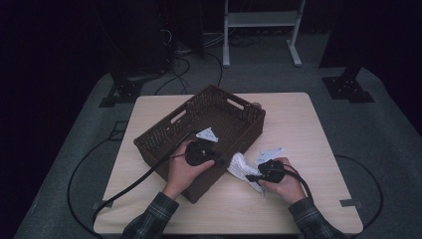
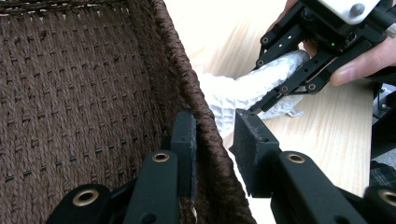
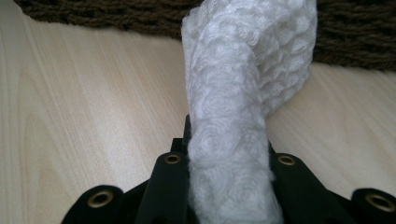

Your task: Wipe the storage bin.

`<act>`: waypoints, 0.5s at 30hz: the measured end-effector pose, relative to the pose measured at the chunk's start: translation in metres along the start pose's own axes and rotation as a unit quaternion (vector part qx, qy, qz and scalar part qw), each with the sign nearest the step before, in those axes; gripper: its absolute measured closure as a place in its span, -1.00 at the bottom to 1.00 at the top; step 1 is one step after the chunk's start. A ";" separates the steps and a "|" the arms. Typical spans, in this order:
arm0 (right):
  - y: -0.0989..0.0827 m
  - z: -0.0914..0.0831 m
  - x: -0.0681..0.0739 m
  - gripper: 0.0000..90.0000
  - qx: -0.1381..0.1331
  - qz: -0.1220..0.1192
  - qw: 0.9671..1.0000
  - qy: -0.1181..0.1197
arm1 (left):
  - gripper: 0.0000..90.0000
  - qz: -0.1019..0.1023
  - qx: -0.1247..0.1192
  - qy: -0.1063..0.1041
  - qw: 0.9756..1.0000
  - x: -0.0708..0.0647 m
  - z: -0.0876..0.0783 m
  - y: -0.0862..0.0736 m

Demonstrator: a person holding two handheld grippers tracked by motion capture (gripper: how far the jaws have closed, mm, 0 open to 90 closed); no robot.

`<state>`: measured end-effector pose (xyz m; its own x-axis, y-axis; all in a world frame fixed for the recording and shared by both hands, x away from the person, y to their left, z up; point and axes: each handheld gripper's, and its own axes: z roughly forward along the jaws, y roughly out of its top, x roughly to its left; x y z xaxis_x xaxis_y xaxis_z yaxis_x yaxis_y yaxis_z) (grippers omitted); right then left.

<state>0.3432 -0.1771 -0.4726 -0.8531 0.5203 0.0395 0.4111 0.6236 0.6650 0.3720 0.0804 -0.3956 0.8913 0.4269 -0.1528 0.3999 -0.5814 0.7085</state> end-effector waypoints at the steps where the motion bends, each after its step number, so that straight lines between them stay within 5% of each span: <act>1: -0.001 0.001 0.001 0.68 0.001 0.003 1.000 0.001 | 0.54 -0.001 0.000 0.000 1.000 0.000 0.000 0.000; 15: 0.014 -0.016 0.017 0.68 -0.034 -0.025 0.999 0.006 | 0.54 0.001 0.001 0.001 1.000 0.000 0.000 0.000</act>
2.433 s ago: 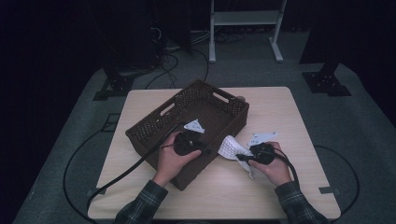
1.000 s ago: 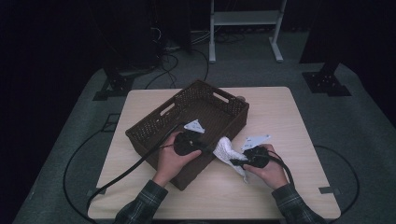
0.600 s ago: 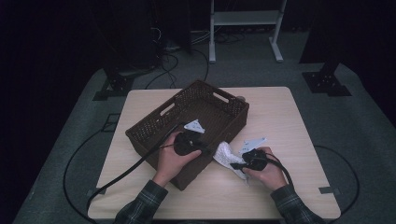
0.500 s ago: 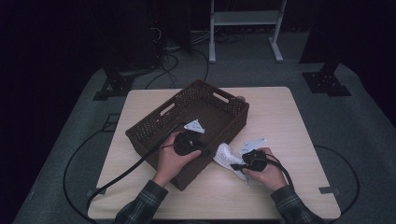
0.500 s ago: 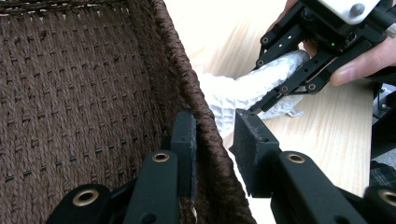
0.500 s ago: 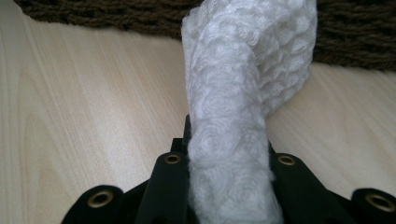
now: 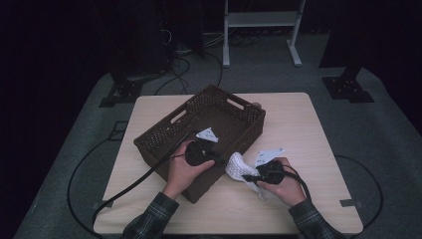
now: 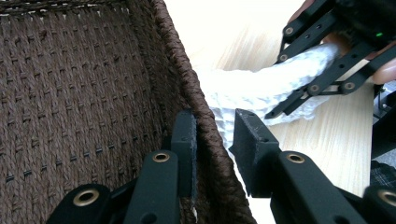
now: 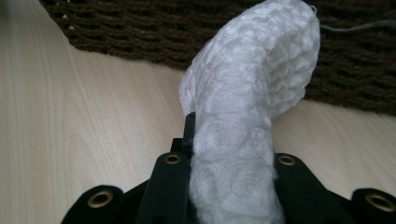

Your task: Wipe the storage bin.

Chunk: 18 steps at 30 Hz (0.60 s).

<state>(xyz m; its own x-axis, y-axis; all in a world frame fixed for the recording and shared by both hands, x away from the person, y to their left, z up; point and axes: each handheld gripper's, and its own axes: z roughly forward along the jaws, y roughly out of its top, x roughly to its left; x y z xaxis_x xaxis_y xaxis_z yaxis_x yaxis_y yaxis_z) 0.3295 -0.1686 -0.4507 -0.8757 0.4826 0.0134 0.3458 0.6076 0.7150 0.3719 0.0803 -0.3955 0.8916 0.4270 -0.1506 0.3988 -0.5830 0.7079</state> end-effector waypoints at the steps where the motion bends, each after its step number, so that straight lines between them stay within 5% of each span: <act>1: 0.001 -0.002 0.001 0.68 -0.002 -0.001 1.000 0.000 | 0.54 0.000 0.000 0.000 1.000 0.000 0.000 0.000; 18: 0.016 -0.027 0.010 0.68 -0.041 -0.018 0.999 -0.008 | 0.54 -0.004 -0.001 0.000 1.000 -0.001 0.000 0.000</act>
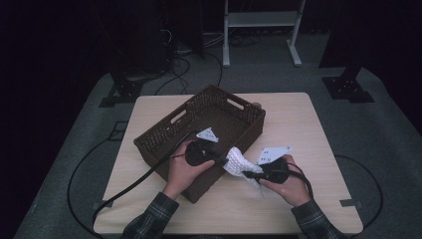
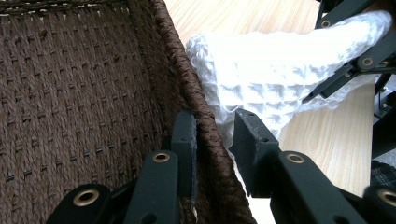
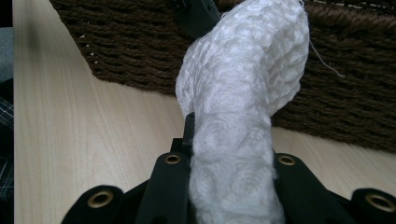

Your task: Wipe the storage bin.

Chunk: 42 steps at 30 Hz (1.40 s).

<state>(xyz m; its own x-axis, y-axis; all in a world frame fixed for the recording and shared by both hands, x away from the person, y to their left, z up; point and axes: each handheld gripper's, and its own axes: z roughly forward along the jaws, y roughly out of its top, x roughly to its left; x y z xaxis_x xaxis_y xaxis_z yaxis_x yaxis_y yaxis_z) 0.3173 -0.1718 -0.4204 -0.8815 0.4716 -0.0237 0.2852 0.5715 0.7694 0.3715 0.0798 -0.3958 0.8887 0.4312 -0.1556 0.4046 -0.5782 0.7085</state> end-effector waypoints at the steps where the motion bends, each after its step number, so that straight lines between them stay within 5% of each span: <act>1: 0.000 0.000 0.000 0.68 -0.001 -0.001 1.000 -0.001 | 0.54 0.000 0.000 0.000 1.000 0.000 0.000 0.000; 23: -0.010 0.022 -0.004 0.68 0.024 0.008 1.000 0.013 | 0.55 0.002 0.001 0.002 1.000 0.000 0.000 0.000; 42: -0.024 0.048 -0.003 0.68 0.074 0.014 0.997 0.025 | 0.54 0.007 0.004 0.002 1.000 0.000 0.000 0.000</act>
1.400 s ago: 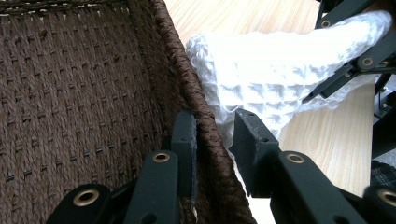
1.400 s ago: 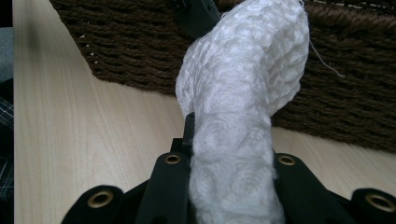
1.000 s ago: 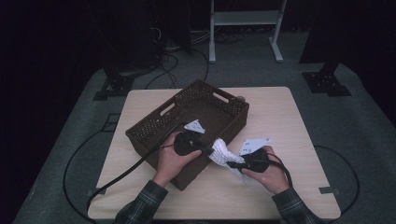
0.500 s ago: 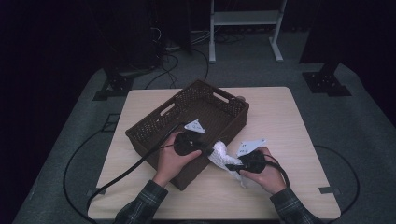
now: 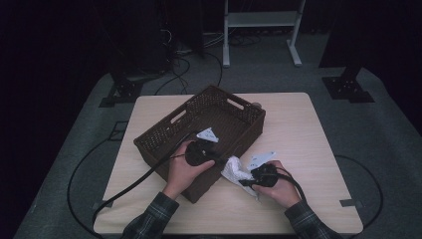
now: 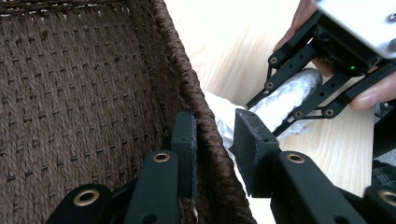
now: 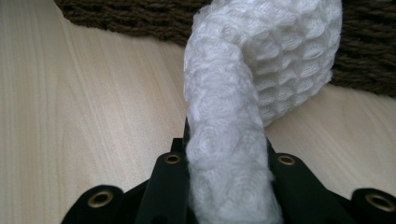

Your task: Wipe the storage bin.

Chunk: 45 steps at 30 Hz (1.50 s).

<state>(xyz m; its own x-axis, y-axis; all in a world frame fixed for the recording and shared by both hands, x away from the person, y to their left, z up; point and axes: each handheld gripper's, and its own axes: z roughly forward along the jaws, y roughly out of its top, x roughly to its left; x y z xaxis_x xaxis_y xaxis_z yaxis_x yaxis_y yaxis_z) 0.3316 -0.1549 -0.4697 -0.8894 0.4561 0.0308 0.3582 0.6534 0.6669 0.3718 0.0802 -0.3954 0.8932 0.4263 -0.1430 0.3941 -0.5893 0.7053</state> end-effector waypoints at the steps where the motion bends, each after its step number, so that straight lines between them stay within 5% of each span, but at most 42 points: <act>1: 0.000 0.001 0.000 0.68 0.002 0.002 1.000 0.000 | 0.54 0.000 0.000 0.000 1.000 0.000 0.000 0.000; 14: 0.000 0.003 0.008 0.68 0.010 -0.010 1.000 0.001 | 0.55 0.001 0.000 0.001 1.000 0.000 0.000 0.000; 34: 0.016 -0.025 0.026 0.68 -0.044 -0.040 0.998 0.013 | 0.55 -0.001 0.000 0.000 1.000 0.000 0.000 0.000; 45: 0.014 -0.025 0.025 0.68 -0.043 -0.036 0.998 0.016 | 0.55 -0.002 -0.001 0.000 1.000 0.000 0.000 0.000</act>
<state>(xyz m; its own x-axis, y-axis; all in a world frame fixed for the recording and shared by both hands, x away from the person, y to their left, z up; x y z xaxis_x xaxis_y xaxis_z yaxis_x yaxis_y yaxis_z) 0.3071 -0.1494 -0.4411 -0.9210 0.3895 0.0037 0.2687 0.6286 0.7298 0.3716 0.0799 -0.3956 0.8912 0.4295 -0.1456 0.3978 -0.5859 0.7060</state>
